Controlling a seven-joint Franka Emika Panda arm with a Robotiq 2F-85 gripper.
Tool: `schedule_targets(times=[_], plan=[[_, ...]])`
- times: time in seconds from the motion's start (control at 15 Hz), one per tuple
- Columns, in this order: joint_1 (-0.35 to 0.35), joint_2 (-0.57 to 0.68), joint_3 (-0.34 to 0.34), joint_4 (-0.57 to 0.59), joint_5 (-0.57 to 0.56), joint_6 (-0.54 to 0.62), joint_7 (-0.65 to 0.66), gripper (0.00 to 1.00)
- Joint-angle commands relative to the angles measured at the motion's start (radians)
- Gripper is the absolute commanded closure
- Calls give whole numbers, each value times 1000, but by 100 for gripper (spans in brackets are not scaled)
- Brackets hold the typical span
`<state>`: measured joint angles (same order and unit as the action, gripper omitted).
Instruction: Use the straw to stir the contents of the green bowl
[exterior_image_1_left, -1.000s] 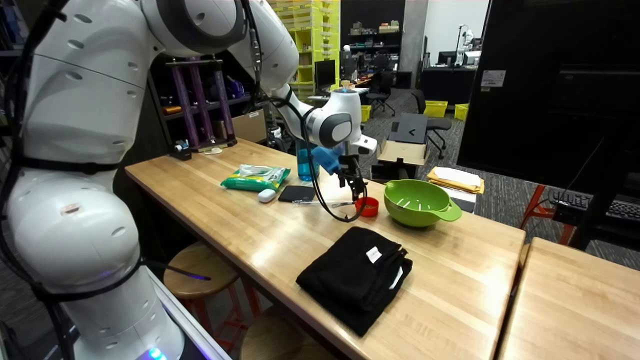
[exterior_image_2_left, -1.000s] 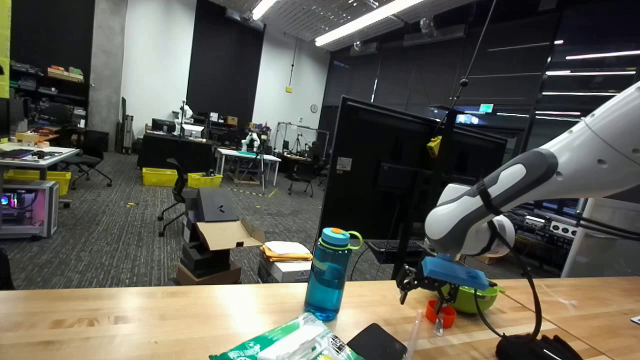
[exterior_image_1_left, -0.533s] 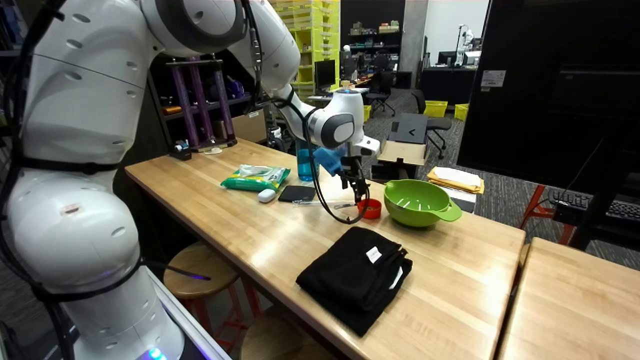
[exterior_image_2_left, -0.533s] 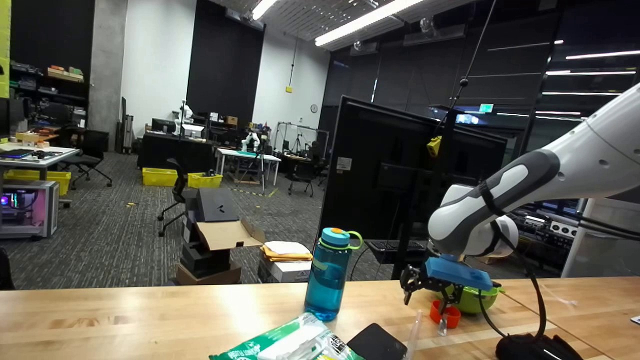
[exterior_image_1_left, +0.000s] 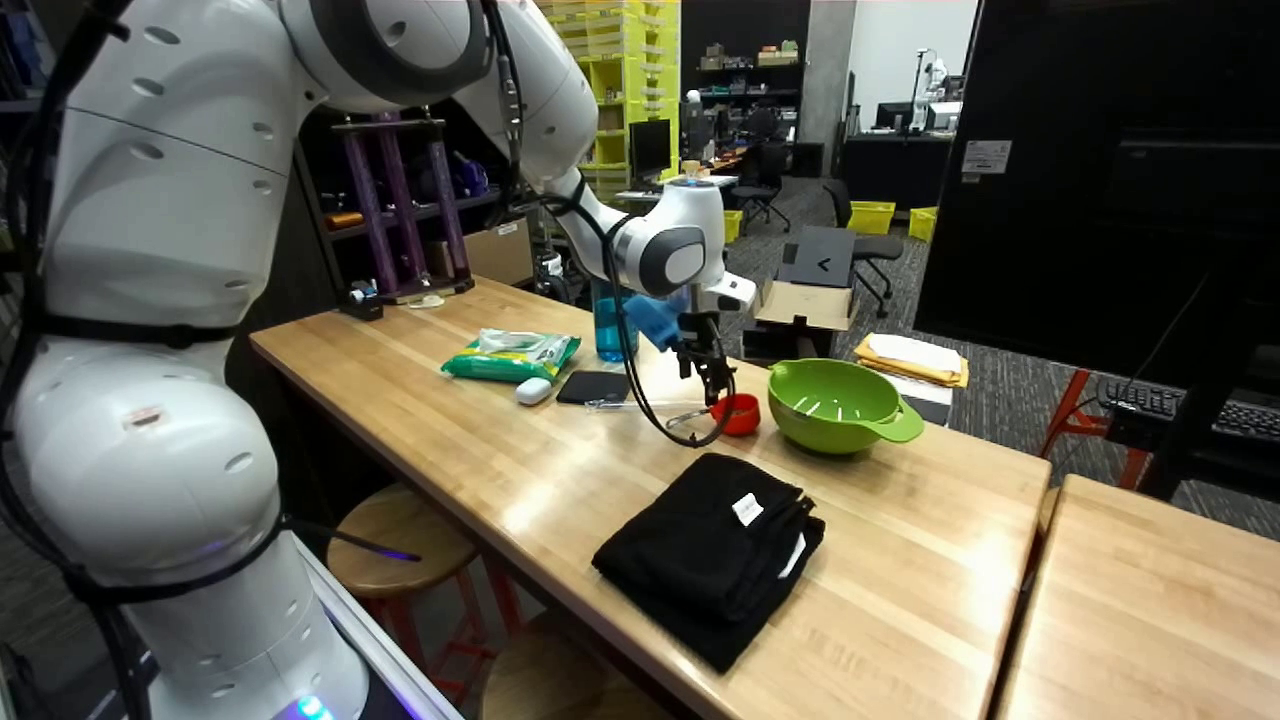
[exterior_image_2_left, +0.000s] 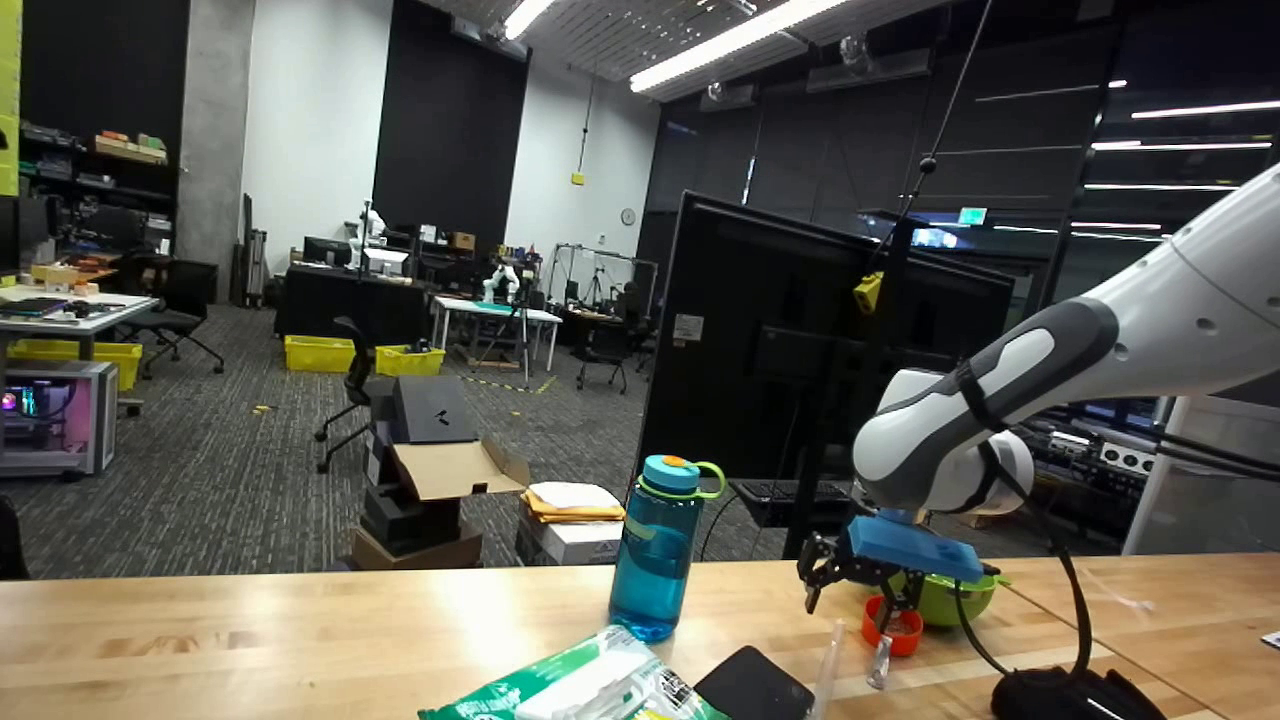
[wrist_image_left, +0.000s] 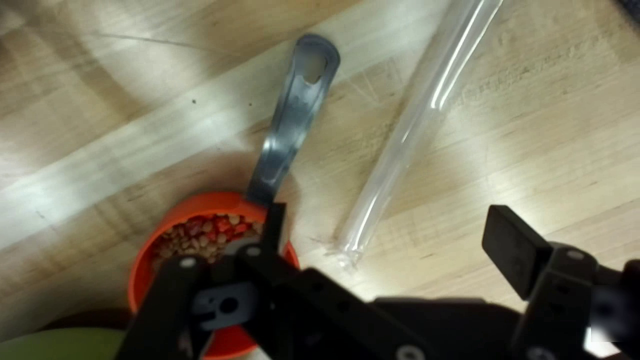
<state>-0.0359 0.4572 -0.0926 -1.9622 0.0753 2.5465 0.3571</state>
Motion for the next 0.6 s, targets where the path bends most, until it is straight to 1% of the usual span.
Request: schedule_targets(times=[0.0,0.53], plan=[[21,-11,-9,0,2,-28,10,0],[30,-18,-9,-7,1,-27,6,0]])
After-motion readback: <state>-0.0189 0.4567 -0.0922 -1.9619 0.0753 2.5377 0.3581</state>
